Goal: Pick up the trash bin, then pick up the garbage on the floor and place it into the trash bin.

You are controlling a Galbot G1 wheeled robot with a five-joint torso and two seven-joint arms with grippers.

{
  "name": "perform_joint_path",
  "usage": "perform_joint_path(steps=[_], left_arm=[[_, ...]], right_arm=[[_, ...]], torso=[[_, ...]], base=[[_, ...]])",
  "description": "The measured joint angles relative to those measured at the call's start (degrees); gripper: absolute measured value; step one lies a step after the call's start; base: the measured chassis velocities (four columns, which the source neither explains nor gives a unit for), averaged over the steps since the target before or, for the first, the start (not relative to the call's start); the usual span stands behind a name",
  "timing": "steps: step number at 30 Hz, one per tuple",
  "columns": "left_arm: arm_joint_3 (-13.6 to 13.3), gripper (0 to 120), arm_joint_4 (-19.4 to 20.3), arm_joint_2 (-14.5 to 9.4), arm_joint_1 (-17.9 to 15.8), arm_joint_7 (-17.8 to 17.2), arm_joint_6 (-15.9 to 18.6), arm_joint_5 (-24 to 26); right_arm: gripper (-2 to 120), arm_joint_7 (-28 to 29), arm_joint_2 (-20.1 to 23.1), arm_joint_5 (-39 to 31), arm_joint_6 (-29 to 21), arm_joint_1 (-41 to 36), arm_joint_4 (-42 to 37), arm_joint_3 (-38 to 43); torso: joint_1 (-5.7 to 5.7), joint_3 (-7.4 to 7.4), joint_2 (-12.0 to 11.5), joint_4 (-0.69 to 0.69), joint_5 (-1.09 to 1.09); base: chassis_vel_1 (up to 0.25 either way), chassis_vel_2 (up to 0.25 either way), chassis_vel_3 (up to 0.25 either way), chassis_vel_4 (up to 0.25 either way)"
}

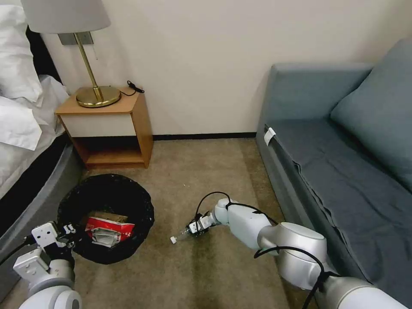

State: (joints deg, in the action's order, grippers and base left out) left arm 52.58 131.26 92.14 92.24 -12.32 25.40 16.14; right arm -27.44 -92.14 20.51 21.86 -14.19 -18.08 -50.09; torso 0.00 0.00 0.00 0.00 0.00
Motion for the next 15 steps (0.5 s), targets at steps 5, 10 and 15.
perform_joint_path(steps=[5,10,15], left_arm=[[0.02,2,-0.20,0.00,-0.05,0.00,0.00,0.02],[0.07,2,-0.43,0.00,-0.13,0.00,0.00,0.05],[0.09,2,-0.69,0.00,-0.21,0.00,0.03,0.11]], right_arm=[[17,-1.31,0.02,-1.24,0.05,0.23,-1.34,-0.27],[17,-2.36,0.04,-3.11,-0.18,0.90,-4.24,0.31],[17,-2.96,4.17,-6.26,-0.45,1.79,-9.80,0.94]], torso=[[0.00,0.00,0.00,0.00,0.00],[0.00,0.00,0.00,-0.01,0.00],[0.00,0.00,0.00,-0.01,0.00]], base=[[0.000,0.000,0.000,0.000],[0.000,0.000,0.000,0.000],[0.000,0.000,0.000,0.000]])
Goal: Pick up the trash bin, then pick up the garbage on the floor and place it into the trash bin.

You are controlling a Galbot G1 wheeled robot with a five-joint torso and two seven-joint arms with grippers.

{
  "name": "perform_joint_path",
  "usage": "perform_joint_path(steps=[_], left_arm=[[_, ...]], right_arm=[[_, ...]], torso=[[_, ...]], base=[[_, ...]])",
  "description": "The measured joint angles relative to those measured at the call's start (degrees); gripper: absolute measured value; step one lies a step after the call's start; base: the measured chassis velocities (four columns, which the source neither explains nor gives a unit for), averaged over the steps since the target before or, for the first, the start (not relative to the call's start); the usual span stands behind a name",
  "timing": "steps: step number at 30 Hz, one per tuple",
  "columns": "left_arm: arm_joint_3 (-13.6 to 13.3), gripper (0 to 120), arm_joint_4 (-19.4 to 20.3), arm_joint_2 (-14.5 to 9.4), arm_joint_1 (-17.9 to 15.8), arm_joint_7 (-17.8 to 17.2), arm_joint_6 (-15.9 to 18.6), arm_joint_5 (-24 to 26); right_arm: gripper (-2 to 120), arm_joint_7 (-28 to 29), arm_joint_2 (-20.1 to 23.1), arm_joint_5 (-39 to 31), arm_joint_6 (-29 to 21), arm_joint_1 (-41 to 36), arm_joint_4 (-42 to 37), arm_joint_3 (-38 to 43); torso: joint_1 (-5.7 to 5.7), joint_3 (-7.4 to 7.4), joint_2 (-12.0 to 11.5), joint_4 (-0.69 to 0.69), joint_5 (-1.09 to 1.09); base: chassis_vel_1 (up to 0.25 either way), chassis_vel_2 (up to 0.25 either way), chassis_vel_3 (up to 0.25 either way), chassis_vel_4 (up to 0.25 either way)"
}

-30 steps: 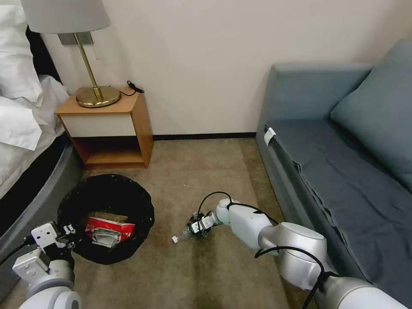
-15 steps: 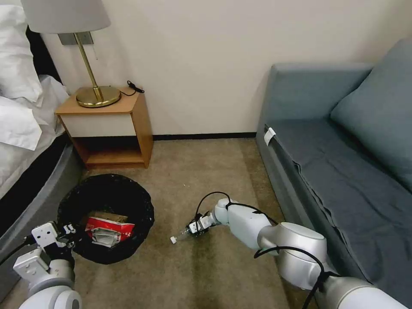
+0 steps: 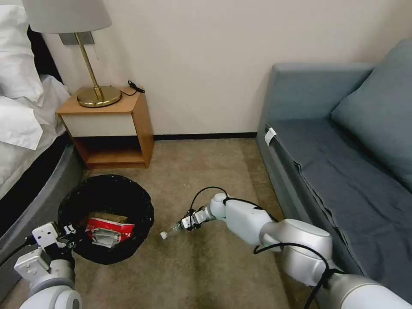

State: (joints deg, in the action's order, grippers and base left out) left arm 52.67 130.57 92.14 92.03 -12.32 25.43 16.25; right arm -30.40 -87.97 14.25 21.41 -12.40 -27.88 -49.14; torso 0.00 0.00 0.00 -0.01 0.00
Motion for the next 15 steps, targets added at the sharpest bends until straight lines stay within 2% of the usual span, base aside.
perform_joint_path(steps=[4,6,8,10,13,15], left_arm=[[0.38,2,-0.81,0.00,-0.15,0.01,0.12,0.29],[0.38,2,-0.89,0.00,-0.18,0.01,0.14,0.34],[0.51,2,-1.42,0.00,-0.52,-0.01,0.15,0.45],[0.51,2,-1.54,0.00,-0.64,-0.01,0.14,0.47],[0.32,2,-1.98,0.00,-1.04,0.00,0.20,0.53],[0.23,2,-2.03,0.00,-1.07,0.00,0.21,0.52]], right_arm=[[17,-0.91,5.94,-2.05,-0.05,1.74,-4.88,2.21],[17,-0.92,6.42,-2.25,-0.05,1.85,-5.32,2.51],[17,-0.93,9.30,-4.54,-0.06,2.24,-8.00,4.04],[17,-0.93,10.20,-5.82,-0.17,2.25,-9.11,4.51],[17,-0.86,13.67,-12.23,-1.51,1.95,-14.76,7.15],[17,-0.84,14.53,-13.39,-1.99,1.79,-16.47,7.70]], torso=[[0.00,0.00,0.00,0.01,0.01],[0.00,0.00,0.00,0.01,0.01],[0.00,0.00,0.00,0.02,0.01],[0.00,0.00,0.00,0.01,0.01],[0.00,0.00,0.00,0.01,0.00],[0.00,0.00,0.00,0.01,0.02]], base=[[0.000,0.000,0.000,0.000],[0.000,0.000,0.000,0.000],[0.000,0.000,0.000,0.000],[0.000,0.000,0.000,0.000],[0.000,0.000,0.000,0.000],[0.000,0.000,0.000,0.000]])
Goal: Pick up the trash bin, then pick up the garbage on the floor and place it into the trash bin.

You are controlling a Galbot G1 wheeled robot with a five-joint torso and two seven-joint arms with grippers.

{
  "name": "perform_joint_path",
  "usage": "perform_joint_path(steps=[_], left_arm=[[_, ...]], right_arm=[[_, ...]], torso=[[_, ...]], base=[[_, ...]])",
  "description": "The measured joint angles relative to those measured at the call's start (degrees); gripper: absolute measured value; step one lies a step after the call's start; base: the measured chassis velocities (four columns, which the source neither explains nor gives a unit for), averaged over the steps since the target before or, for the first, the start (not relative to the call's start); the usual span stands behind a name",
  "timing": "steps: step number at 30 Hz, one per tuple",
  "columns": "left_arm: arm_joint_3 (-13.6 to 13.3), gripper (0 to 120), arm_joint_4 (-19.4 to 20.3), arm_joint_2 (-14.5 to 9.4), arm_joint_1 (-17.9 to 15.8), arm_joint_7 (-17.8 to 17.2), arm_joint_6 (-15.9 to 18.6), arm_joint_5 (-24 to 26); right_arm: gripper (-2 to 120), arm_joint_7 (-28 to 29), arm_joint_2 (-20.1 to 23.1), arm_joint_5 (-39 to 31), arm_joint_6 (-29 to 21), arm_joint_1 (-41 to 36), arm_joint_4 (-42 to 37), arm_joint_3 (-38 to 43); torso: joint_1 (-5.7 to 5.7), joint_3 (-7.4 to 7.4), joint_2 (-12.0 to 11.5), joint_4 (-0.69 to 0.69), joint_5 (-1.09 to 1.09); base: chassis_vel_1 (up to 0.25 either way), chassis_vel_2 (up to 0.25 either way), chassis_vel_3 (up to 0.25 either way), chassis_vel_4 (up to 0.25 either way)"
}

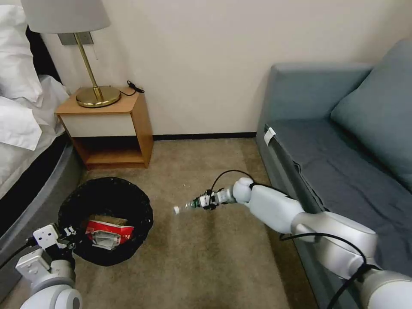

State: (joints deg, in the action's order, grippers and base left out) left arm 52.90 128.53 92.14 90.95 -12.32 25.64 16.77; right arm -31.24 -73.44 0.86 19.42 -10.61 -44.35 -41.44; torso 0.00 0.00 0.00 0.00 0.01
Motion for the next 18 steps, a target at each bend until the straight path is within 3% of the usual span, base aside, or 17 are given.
perform_joint_path(steps=[3,5,8,13,18], left_arm=[[-0.35,2,-0.44,0.00,-0.19,-0.03,0.02,-0.37],[-0.52,2,-0.48,0.00,-0.24,-0.03,0.02,-0.44],[-1.01,2,-0.73,0.00,-0.17,-0.02,-0.03,-0.79],[-1.28,2,-1.19,0.00,0.35,0.02,-0.68,-1.10],[-1.75,2,-0.95,0.00,0.64,0.09,-0.80,-1.38]], right_arm=[[17,0.13,5.98,-5.27,-2.84,-0.19,-10.00,1.88],[17,0.17,7.64,-6.25,-3.50,-0.19,-12.19,2.16],[17,0.84,13.77,-10.42,-5.83,-0.07,-20.99,3.66],[17,1.71,18.23,-17.81,-7.70,-0.40,-31.44,6.34],[17,4.49,19.14,-25.29,-10.39,-1.25,-38.26,7.40]], torso=[[0.00,0.00,0.00,-0.01,0.00],[0.00,0.00,0.00,-0.02,0.00],[0.00,0.00,0.00,0.05,0.01],[0.01,0.00,0.00,0.00,-0.01],[0.00,0.00,0.00,0.00,-0.01]], base=[[0.000,0.000,0.000,0.000],[0.000,0.000,0.000,0.000],[0.000,0.000,0.000,0.000],[0.000,0.000,0.000,0.000],[0.000,0.000,0.000,0.000]])
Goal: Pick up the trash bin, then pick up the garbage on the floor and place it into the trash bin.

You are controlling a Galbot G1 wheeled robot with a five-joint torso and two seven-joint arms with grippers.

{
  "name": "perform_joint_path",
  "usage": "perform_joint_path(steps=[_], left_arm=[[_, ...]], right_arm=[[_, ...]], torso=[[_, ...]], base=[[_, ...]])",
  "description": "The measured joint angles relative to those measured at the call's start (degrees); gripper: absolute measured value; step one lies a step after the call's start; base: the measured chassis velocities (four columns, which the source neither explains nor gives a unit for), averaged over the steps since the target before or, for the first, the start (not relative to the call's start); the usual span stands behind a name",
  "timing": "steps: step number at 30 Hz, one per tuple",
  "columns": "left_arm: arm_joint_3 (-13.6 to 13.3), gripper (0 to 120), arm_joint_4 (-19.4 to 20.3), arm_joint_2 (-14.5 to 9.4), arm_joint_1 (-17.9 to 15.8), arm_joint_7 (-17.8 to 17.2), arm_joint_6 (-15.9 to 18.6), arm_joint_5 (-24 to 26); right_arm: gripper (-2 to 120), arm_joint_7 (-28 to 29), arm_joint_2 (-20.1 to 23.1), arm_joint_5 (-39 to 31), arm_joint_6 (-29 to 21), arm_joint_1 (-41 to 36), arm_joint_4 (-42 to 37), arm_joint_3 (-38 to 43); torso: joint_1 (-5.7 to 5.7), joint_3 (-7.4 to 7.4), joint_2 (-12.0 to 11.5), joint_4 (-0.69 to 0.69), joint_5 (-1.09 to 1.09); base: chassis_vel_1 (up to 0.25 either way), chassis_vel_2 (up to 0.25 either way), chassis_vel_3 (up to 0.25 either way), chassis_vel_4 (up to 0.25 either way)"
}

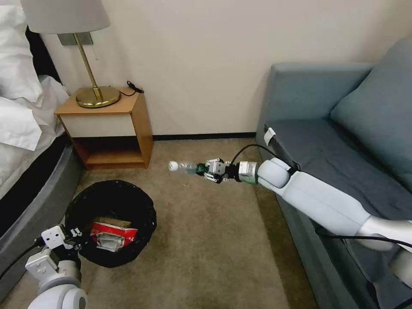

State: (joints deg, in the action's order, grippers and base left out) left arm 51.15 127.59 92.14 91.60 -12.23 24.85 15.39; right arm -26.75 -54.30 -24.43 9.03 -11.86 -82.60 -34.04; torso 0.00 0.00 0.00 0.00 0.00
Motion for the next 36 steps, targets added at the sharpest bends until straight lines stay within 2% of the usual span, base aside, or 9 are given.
perform_joint_path(steps=[6,10,11,15,16,24,36], left_arm=[[-0.94,2,0.44,0.00,0.08,-0.05,0.15,0.11],[-1.76,2,0.54,0.00,0.16,-0.20,0.23,0.47],[-1.76,2,0.54,0.00,0.16,-0.20,0.23,0.47],[-2.28,2,0.51,0.00,-0.26,-0.39,0.63,0.64],[-2.49,2,0.46,0.00,-0.55,-0.55,1.05,0.95],[-2.86,2,0.36,0.00,-1.37,-0.94,2.02,1.46],[-3.57,2,0.59,0.00,-1.54,-1.16,2.60,2.32]], right_arm=[[17,6.22,-1.15,-6.12,-4.17,-0.35,-7.43,-1.95],[17,13.25,-3.49,-11.28,-9.79,-0.18,-13.64,-5.07],[17,13.25,-3.49,-11.28,-9.79,-0.18,-13.64,-5.07],[17,17.56,-6.16,-14.15,-12.62,-0.13,-15.66,-7.55],[17,19.63,-7.93,-15.48,-13.79,-0.45,-16.42,-8.62],[17,24.00,-14.08,-15.20,-15.25,-2.02,-15.47,-14.28],[17,27.41,-17.56,-12.29,-15.68,-2.34,-9.87,-19.39]], torso=[[0.00,0.00,0.00,-0.01,0.00],[0.00,0.00,0.00,0.00,-0.01],[0.00,0.00,0.00,0.00,-0.01],[0.00,0.00,0.00,-0.01,-0.01],[0.00,0.00,0.00,-0.01,-0.02],[0.00,0.00,0.00,-0.01,-0.01],[0.00,0.00,0.00,-0.01,-0.01]], base=[[0.000,0.000,0.000,0.000],[0.000,0.000,0.000,0.000],[0.000,0.000,0.000,0.000],[0.000,0.000,0.000,0.000],[0.000,0.000,0.000,0.000],[0.000,0.000,0.000,0.000],[0.000,0.000,0.000,0.000]])
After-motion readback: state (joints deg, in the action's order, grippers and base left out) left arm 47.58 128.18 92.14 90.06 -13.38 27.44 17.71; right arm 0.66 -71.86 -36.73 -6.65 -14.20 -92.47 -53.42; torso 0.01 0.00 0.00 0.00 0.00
